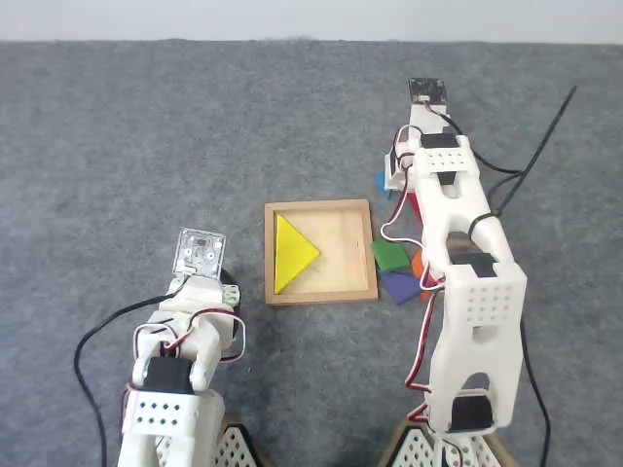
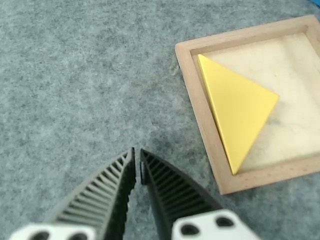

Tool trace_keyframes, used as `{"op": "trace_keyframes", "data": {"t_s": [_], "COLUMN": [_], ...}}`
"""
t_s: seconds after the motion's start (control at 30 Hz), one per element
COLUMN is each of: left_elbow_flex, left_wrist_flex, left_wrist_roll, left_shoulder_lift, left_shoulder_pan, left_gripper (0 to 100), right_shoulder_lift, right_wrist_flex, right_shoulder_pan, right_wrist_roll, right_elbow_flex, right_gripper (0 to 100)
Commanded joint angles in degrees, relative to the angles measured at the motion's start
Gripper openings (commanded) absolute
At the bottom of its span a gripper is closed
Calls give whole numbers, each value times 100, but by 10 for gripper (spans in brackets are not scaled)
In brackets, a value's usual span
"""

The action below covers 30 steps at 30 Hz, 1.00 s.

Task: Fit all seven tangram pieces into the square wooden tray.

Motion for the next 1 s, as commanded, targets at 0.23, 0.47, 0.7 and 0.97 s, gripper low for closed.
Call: {"op": "trace_keyframes", "data": {"t_s": [0.23, 0.47, 0.7, 0.97], "left_elbow_flex": [-48, -48, -48, -48], "left_wrist_flex": [26, 26, 26, 26], "left_wrist_roll": [35, 35, 35, 35], "left_shoulder_lift": [-70, -70, -70, -70], "left_shoulder_pan": [-26, -26, -26, -26], "left_gripper": [15, 15, 15, 15], "right_shoulder_lift": [-31, -31, -127, -1112], "right_wrist_flex": [-57, 22, 409, 1147], "right_shoulder_pan": [75, 119, 119, -127], "right_wrist_roll": [-826, -1292, -1284, -923], "right_elbow_flex": [-220, -211, -220, -211], "right_gripper": [229, 107, 104, 104]}}
